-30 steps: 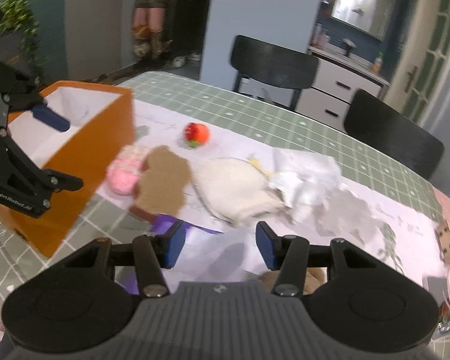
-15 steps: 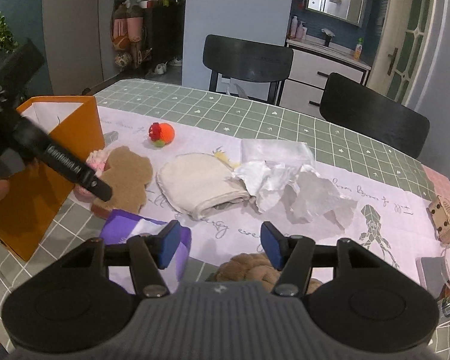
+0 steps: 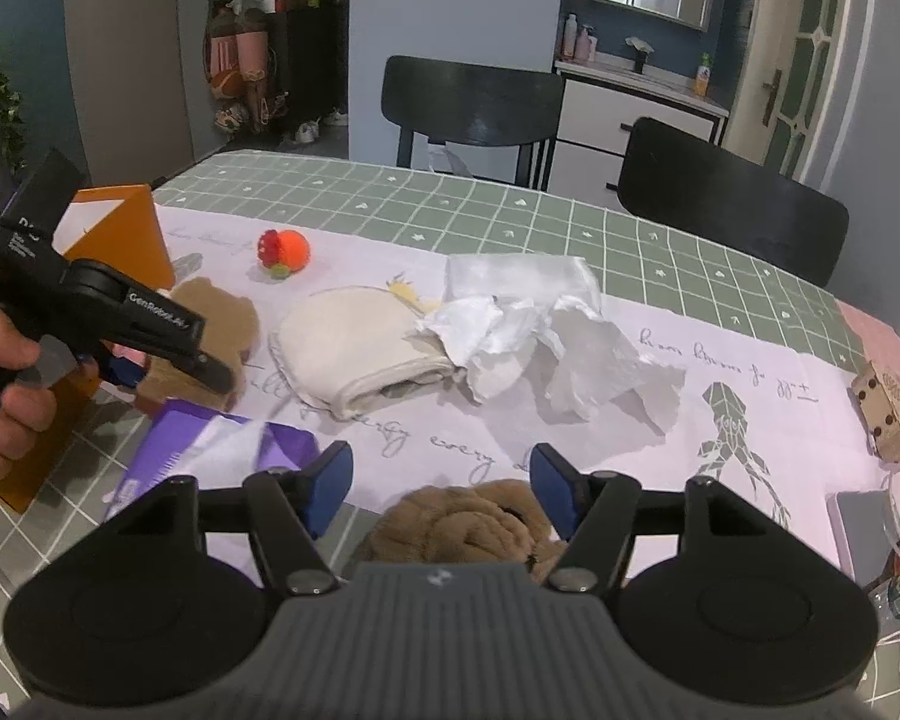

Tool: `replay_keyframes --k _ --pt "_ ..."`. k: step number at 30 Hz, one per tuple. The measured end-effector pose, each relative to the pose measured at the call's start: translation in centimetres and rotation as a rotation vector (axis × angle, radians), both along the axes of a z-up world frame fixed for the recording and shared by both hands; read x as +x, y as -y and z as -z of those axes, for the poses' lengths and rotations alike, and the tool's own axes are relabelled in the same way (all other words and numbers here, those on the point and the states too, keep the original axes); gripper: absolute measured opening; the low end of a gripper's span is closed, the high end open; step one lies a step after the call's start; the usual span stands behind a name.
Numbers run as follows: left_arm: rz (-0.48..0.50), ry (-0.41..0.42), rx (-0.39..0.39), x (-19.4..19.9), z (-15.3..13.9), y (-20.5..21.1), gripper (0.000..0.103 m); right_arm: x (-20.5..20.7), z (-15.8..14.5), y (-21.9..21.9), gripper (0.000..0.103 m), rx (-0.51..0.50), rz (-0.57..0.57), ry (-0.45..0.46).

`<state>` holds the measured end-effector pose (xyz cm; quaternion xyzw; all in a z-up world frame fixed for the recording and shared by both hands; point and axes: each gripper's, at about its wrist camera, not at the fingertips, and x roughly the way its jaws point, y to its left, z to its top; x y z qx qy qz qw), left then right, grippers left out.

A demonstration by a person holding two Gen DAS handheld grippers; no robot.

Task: Organize soft objects
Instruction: 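Move left tool back to the table and grasp the brown sponge, then lift the brown sponge with left tool while right tool grasps the white crumpled cloth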

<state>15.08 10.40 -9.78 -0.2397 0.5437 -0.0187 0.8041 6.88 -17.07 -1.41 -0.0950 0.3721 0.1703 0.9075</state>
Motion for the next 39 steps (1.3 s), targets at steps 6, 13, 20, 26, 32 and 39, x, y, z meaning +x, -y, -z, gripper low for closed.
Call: replay_keyframes --k 6,13,20,26,32,39 --pt "0.06 0.095 0.078 -0.7 -2.2 0.9 0.038 1.0 0.7 0.5 0.066 -0.007 0.022 -0.009" --pt "0.145 0.257 0.191 -2.4 -6.4 1.8 0.038 3.2 1.0 1.2 0.066 -0.009 0.072 -0.006" --pt "0.197 0.357 0.217 -3.7 -9.1 1.1 0.038 5.5 0.6 2.1 0.096 0.024 0.13 -0.001" --pt "0.199 0.375 0.216 -3.8 -9.7 0.5 0.038 9.3 -0.8 1.9 0.1 0.063 0.197 -0.012" --pt "0.241 0.377 0.218 -4.2 -9.7 0.7 0.038 14.3 0.4 0.4 0.1 0.057 0.264 -0.077" --pt "0.276 0.4 0.253 -4.7 -10.0 0.5 0.038 18.8 4.5 -0.2 0.1 0.062 0.334 -0.183"
